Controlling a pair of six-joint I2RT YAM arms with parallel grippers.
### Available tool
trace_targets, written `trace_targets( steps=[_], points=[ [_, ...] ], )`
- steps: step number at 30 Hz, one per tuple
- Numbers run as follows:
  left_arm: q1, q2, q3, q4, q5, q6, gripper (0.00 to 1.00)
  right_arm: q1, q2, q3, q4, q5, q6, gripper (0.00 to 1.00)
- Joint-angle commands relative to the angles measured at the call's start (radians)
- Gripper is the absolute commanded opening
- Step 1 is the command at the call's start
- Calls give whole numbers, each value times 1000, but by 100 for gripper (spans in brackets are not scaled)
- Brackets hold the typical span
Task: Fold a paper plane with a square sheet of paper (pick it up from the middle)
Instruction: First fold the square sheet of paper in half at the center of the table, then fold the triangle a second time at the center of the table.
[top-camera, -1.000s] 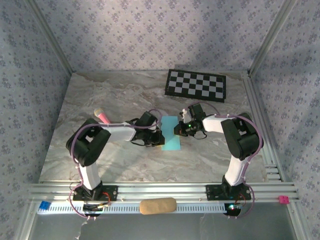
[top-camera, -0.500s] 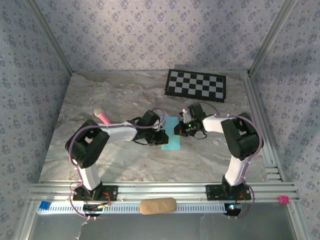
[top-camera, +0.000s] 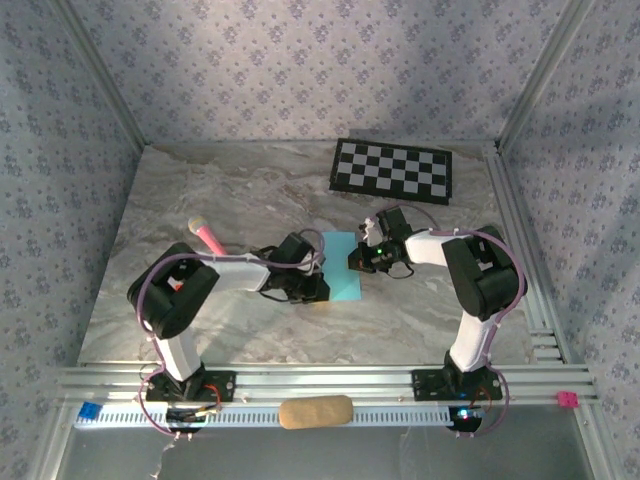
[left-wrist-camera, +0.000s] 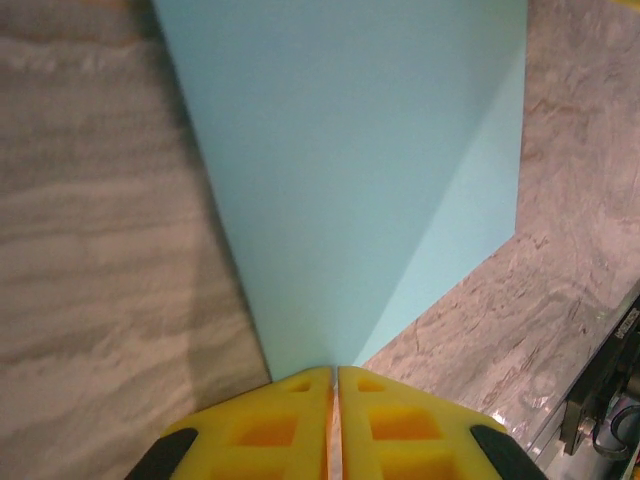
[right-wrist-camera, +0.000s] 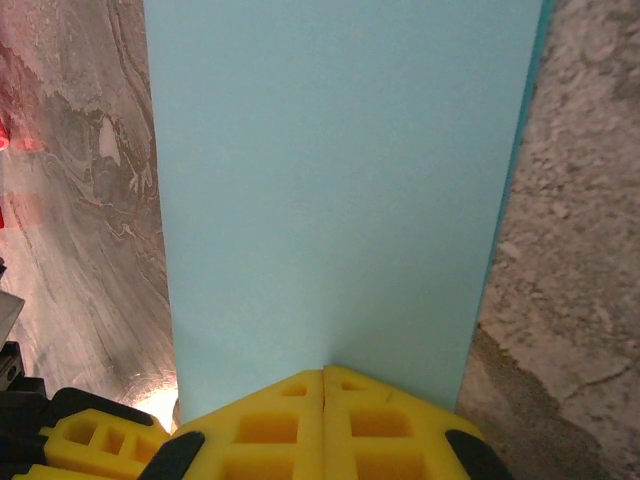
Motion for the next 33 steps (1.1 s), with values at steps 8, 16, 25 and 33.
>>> trace_targets(
  steps=[8,16,25,33],
  points=[
    [46,-165,-31,13,21,-39,13,13,48,-32,-191,96,-66,0],
    [151,-100,119,44,-10,-91,13,33,-113,-36,-141,66,14,5],
    [160,120,366,-26,-21,-89,12,-24,-347,-192,-116,113,159,19],
    [163,199,403,-33,-37,-87,12,-20,-402,-254,-72,68,260,27]
  ],
)
